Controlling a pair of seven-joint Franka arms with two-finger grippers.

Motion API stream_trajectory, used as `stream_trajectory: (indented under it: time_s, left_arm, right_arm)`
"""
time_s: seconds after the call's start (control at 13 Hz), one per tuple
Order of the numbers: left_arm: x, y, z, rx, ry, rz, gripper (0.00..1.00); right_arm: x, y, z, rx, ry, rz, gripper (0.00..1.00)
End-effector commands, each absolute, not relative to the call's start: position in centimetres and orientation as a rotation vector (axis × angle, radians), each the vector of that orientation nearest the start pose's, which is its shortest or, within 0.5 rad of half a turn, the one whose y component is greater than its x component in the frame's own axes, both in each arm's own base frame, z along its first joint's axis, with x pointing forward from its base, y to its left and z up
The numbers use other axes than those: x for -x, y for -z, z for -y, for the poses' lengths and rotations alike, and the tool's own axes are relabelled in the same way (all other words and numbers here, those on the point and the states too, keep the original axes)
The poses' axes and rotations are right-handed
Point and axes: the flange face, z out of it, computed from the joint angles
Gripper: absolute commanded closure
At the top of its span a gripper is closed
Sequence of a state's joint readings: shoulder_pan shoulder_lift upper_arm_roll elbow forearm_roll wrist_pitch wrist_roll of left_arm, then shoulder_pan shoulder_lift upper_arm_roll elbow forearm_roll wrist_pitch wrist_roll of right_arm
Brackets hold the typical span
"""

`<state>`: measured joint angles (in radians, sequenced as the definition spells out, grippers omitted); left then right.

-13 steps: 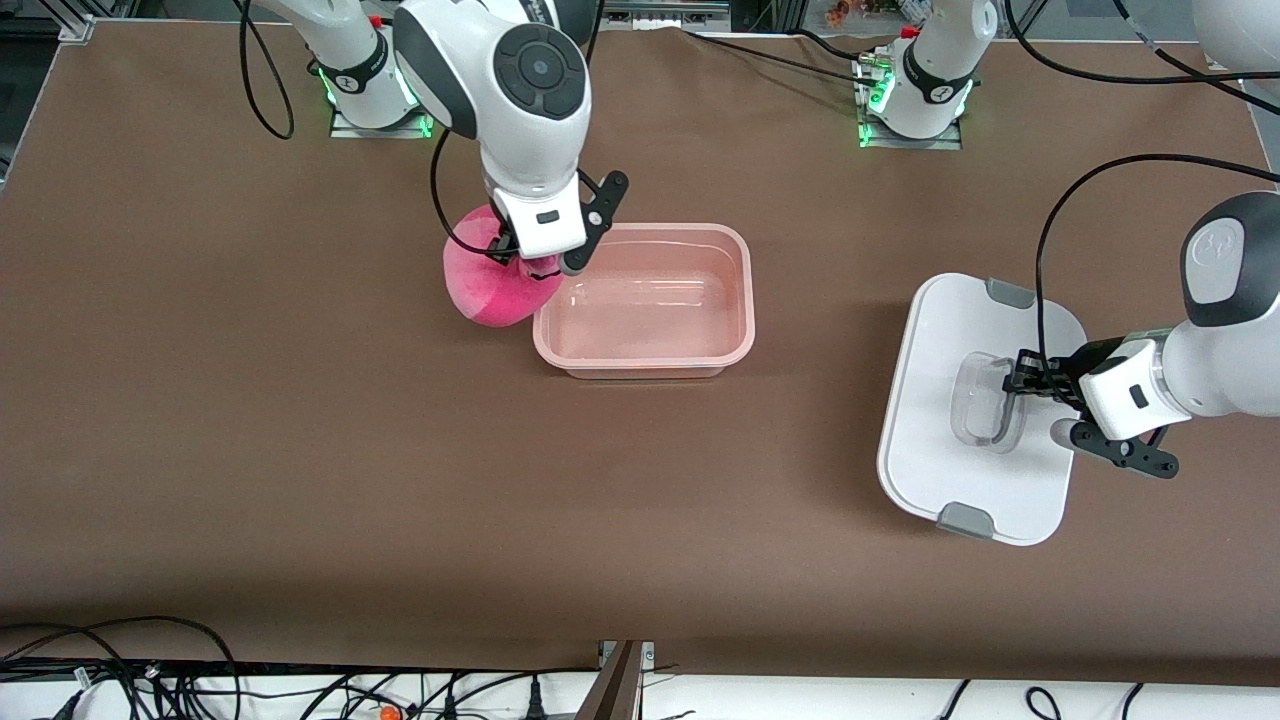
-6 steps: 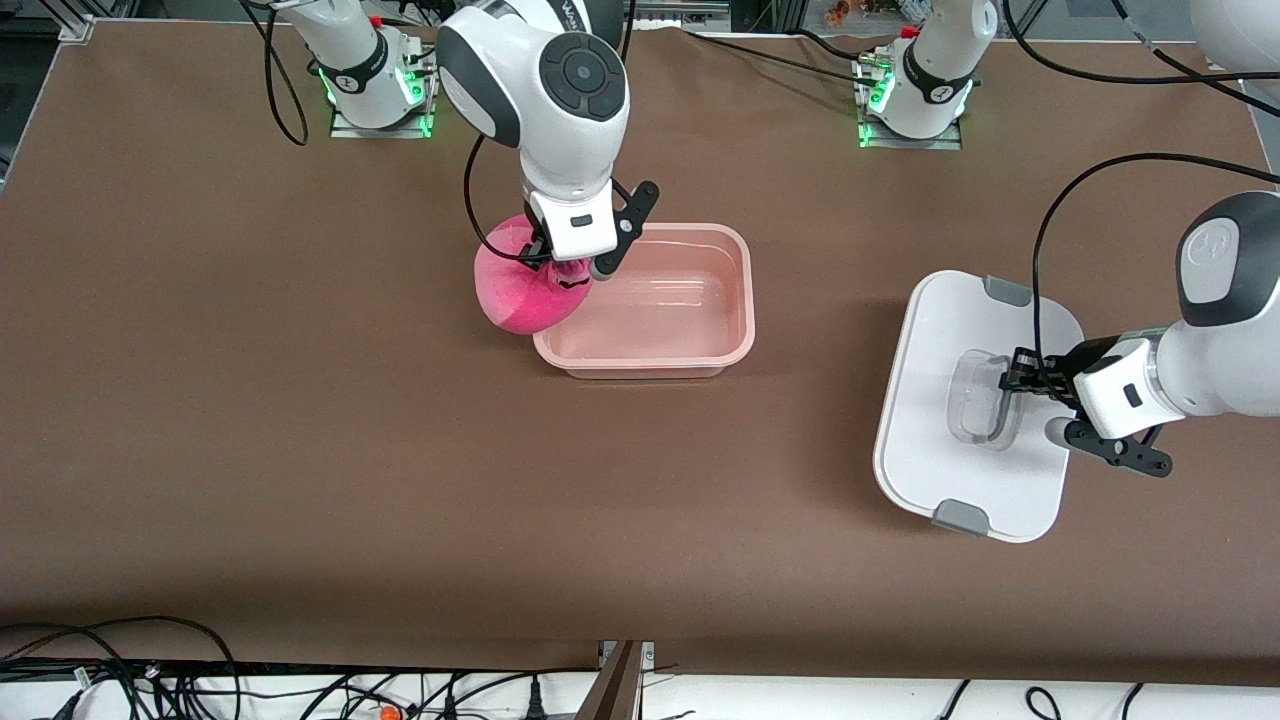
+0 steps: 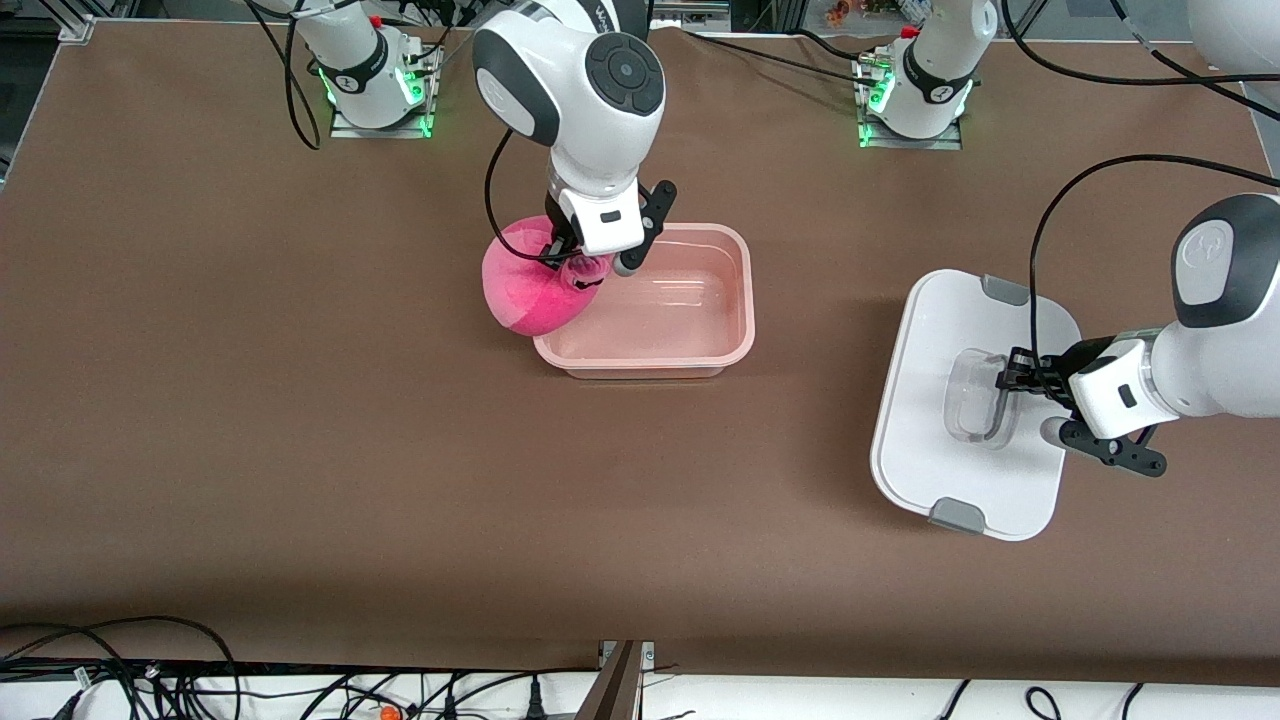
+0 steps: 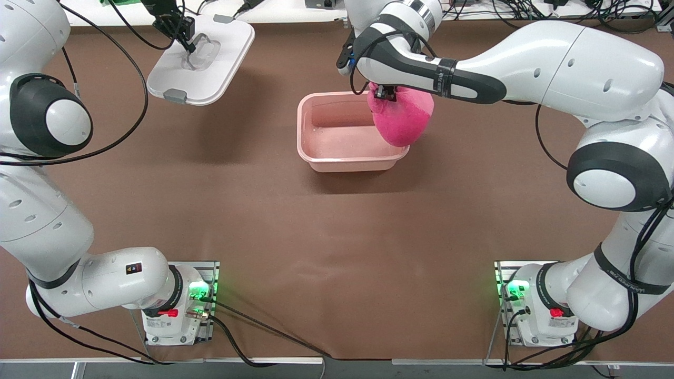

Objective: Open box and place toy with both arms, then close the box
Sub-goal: 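Carry the pink toy with the right gripper over the open box, then release the toy into the box and withdraw the right gripper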

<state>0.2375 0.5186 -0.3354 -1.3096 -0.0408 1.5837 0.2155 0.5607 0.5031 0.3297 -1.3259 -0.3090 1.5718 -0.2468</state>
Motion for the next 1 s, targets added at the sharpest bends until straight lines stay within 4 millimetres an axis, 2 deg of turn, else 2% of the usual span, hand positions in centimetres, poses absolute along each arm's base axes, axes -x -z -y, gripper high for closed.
stream_trajectory:
  time_s: [0.0,0.08,0.15,0.38,0.46,0.54,0.69,0.77,0.92]
  left_arm:
    - [-67.3,-44.1,2.7,3.315,-0.367,-0.467,1.0]
    - [-67.4,-44.1,2.7,3.315,-0.364,-0.467,1.0]
    - [-67.4,-44.1,2.7,3.314,-0.364,-0.467,1.0]
    - [-67.3,-44.0,2.7,3.314,-0.374,-0.468,1.0]
    - [-67.2,-44.0,2.7,3.313,-0.387,-0.469,1.0]
    - [-67.1,-44.0,2.7,3.31,-0.405,-0.474,1.0]
    - [-67.1,-44.0,2.7,3.31,-0.405,-0.471,1.0]
    - [-67.1,-44.0,2.8,3.31,-0.403,-0.473,1.0]
    - [-67.1,-44.0,2.9,3.309,-0.403,-0.476,1.0]
  right_arm:
    - [-47.8,-42.8,-48.1,2.803,-0.298,1.831,0.0]
    - [-47.6,-43.5,-48.4,2.825,-0.276,1.8,0.0]
    - [-47.6,-44.8,-48.5,2.909,-0.229,1.664,0.0]
    - [-47.9,-48.6,-47.0,3.168,-0.224,0.81,0.0]
    - [-48.5,-49.6,-45.5,3.217,-0.229,0.622,0.0]
    - [-49.0,-50.8,-43.9,3.227,-0.253,0.562,0.0]
    - [-50.8,-51.7,-40.3,3.241,-0.306,0.461,0.0]
    - [-51.5,-52.8,-38.7,3.245,-0.291,0.415,0.0]
    - [-53.8,-53.7,-35.0,3.263,-0.266,0.287,0.0]
